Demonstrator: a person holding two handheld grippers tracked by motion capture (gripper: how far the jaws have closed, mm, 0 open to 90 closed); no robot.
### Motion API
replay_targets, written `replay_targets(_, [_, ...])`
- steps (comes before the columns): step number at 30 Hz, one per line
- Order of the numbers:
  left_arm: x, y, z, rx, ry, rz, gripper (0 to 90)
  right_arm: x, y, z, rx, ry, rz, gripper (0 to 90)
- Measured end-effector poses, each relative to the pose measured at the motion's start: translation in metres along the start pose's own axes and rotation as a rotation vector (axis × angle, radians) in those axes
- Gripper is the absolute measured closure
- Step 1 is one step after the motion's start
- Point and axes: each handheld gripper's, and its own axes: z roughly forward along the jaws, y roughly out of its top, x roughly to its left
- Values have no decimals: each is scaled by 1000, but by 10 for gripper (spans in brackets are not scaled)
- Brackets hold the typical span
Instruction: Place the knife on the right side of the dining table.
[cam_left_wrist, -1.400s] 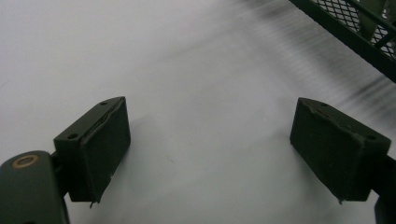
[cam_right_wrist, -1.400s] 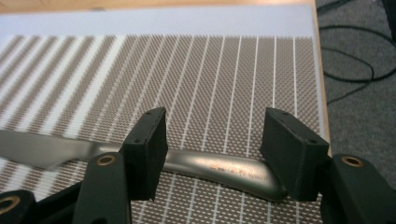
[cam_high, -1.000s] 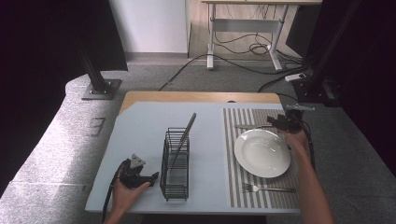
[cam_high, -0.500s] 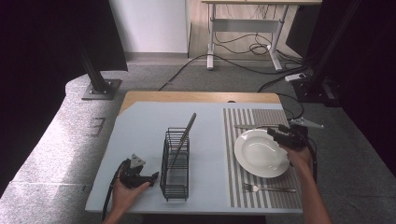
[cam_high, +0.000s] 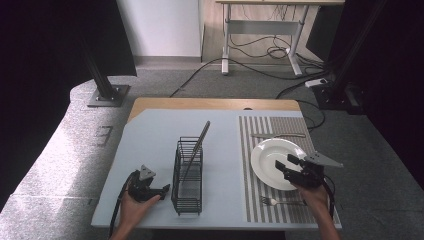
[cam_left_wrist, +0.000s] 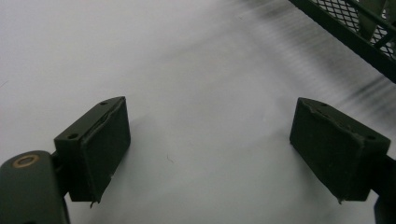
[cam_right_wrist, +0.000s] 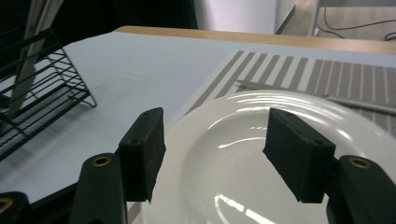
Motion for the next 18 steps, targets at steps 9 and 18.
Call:
replay_targets(9, [0, 0, 0, -1, -1, -1, 121, 18, -7, 1, 9, 34, -23, 376])
replay_targets(18, [0, 0, 0, -1, 0, -1, 121, 22, -6, 1, 2, 44, -31, 369])
